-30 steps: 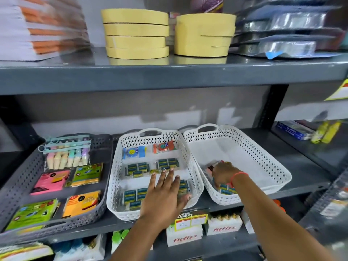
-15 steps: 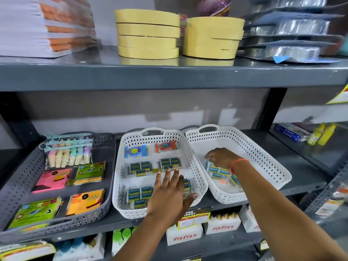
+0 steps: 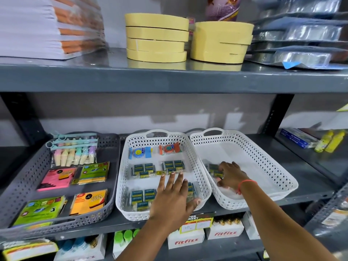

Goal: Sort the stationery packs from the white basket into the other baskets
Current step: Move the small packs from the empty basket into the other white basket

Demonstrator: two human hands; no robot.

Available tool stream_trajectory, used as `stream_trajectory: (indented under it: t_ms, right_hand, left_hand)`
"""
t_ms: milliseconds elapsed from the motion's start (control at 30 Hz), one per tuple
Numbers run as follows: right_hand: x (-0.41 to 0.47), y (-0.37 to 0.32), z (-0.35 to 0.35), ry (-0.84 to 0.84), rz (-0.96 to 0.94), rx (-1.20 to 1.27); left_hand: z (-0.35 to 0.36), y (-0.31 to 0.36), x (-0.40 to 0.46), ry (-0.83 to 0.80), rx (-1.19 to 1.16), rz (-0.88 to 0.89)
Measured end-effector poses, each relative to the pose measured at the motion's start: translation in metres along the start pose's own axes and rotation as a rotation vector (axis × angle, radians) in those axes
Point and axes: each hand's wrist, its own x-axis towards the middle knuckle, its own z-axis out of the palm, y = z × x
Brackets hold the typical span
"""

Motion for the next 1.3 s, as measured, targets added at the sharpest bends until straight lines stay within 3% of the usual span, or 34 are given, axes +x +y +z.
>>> stream_trajectory:
  t_ms: [200, 267, 367, 500, 633, 733, 867, 967, 1300]
  right_hand:
    - [0.018, 0.001, -0.008, -0.096, 0.013, -0.189]
    - [0.017, -0.002, -0.012, -0.071, 0.010, -0.278]
    - [0.014, -0.002, -0.017, -0.028, -0.002, -0.321]
    - [0.017, 0.000, -0.031, 0.012, 0.033, -0.249]
    - [0.031, -0.016, -0.058, 0.202, 0.017, -0.136]
    - [0.029, -0.054, -0.065, 0.307, -0.099, 0.065]
    - [0.024, -0.120, -0.044, 0.194, -0.355, 0.148]
    - [0.022, -0.165, -0.017, 0.102, -0.469, 0.031]
    - [0.033, -0.219, 0.035, -0.103, -0.447, -0.083]
  left_hand:
    - [0.000, -0.008, -0.006, 0.035, 0.031, -0.005]
    - [-0.004, -0.015, -0.012, -0.072, 0.008, -0.036]
    - [0.003, -0.025, -0.017, -0.067, 0.019, -0.018]
    - [0.005, -0.041, -0.029, -0.049, 0.050, -0.058]
    - [0.003, -0.062, -0.042, -0.078, 0.081, -0.108]
    - [0.003, -0.077, -0.050, -0.088, 0.056, -0.222]
    - [-0.001, -0.091, -0.053, 0.042, -0.032, -0.371]
    - [-0.001, -0.094, -0.052, -0.036, -0.044, -0.411]
    - [0.005, -0.096, -0.051, -0.038, -0.147, -0.435]
